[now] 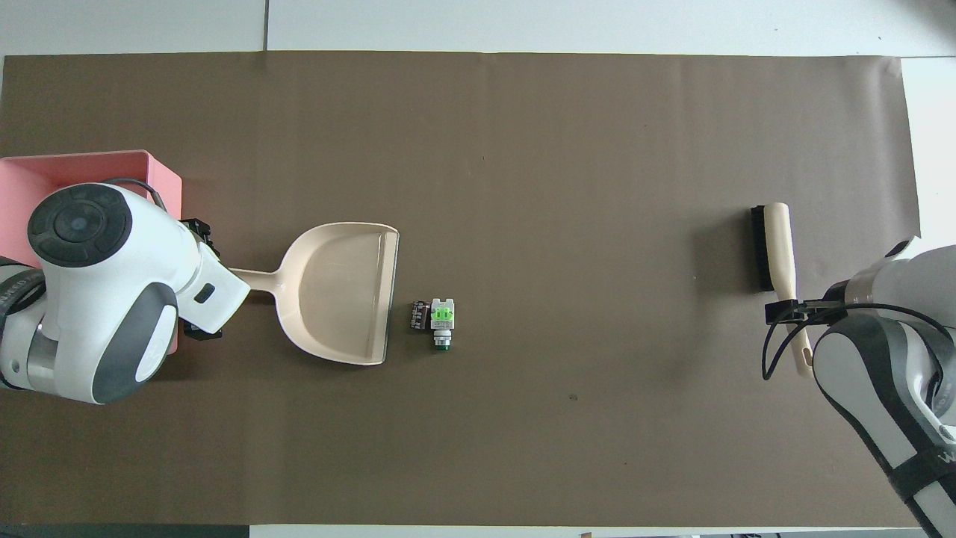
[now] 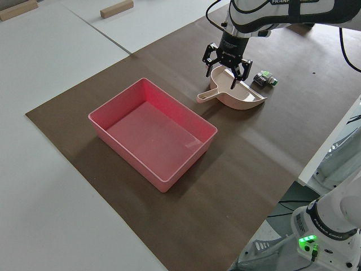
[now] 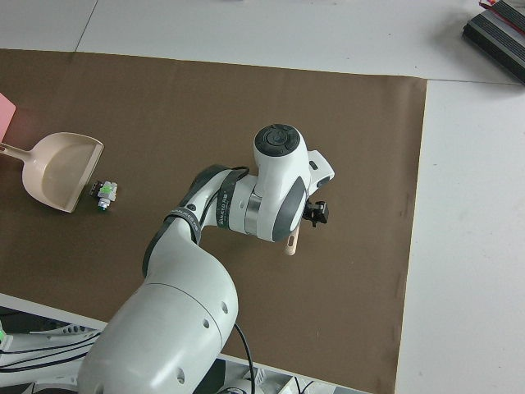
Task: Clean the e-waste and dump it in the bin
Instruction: 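Grasp the dustpan with the left gripper while the right gripper grasps the brush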
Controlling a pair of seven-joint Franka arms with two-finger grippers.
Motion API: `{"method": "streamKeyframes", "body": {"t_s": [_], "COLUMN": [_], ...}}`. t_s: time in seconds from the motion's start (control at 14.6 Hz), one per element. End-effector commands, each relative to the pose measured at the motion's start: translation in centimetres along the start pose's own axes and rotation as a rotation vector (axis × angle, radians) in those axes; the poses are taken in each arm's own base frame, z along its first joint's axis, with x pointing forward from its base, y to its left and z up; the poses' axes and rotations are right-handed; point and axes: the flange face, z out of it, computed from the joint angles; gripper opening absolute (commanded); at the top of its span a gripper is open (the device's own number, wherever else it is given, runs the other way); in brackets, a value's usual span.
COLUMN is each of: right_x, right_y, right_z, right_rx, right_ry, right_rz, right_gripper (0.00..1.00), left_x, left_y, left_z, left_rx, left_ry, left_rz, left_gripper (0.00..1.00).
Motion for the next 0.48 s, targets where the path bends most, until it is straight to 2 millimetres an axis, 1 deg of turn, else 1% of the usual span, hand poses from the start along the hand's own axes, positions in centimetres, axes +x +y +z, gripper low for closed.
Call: {"method": "streamKeyframes", "body": {"t_s": [0.0,0.14,0.34,0.41], "right_x": [-1.1,-1.2,-1.2,-1.5], "right_y": [0.6,0.6,0.6,0.5], "right_z": [-0.1,0.1,0.1,0.4], "right_rx": [0.002,0.002,0.003,0.004], "right_ry": [0.020,0.017,0.020,0.014], "right_rz": [-0.037,-0.048,-0.051,-0.052], "right_gripper": [0.99,0.97,0.93,0.91], "left_x": [2.5,3.0,3.1,3.3], "left_y": [0.6,1.0,1.5,1.4], "left_z": [3.1,5.0,6.2,6.8], "left_rx": [0.054,0.068,0.052,0.048], "left_ry": [-0.038,-0.051,-0.055,-0.054], "left_rz": [-0.012,-0.007,0.000,0.004], "left_gripper": [0.97,0.97,0.94,0.94]}}
